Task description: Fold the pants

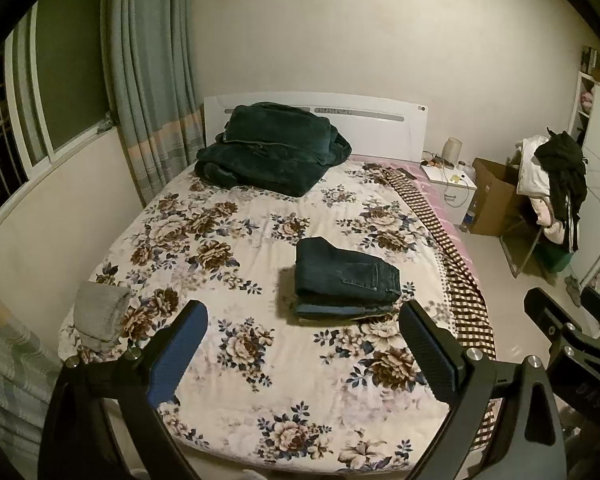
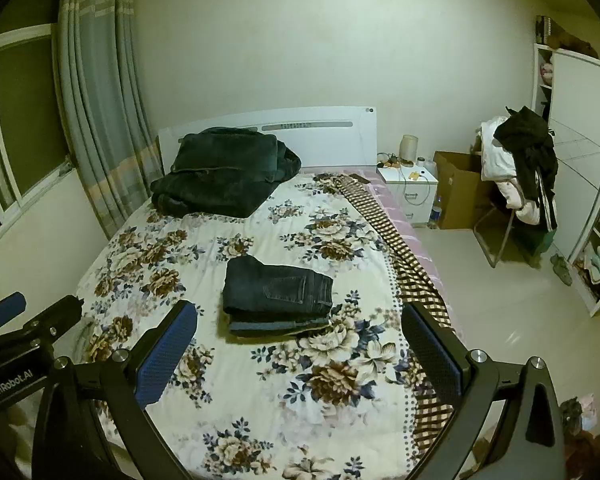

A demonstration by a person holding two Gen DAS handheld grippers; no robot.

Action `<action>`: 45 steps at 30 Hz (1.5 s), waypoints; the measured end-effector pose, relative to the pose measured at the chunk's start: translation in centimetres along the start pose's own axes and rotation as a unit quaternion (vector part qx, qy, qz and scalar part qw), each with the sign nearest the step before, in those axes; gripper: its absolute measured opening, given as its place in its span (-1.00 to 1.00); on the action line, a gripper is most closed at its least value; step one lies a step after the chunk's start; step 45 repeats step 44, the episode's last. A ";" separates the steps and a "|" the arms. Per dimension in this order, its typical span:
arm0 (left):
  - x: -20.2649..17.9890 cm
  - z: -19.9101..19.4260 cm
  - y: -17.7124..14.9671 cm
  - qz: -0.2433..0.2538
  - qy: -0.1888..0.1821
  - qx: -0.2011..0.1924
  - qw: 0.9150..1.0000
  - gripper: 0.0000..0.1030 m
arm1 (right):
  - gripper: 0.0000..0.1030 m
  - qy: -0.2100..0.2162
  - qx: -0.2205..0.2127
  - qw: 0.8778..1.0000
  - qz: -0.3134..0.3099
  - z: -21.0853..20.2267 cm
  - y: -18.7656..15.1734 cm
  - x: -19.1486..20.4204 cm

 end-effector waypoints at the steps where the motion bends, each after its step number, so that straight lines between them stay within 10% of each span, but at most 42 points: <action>1: 0.0 -0.1 0.0 0.000 0.000 0.001 1.000 0.90 | 1.00 0.000 0.001 1.000 0.000 0.0 -0.1 0.0; 45: 0.4 -1.2 -1.6 -0.011 0.015 0.010 1.000 0.90 | 1.00 0.013 0.016 1.000 -0.009 0.7 -1.3 0.4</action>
Point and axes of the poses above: each gripper's, at about its wrist camera, not at the fingertips, and z roughly the way its jaws point, x to its left, y to its top, the point moved 10 cm from there along z, roughly the way its jaws point
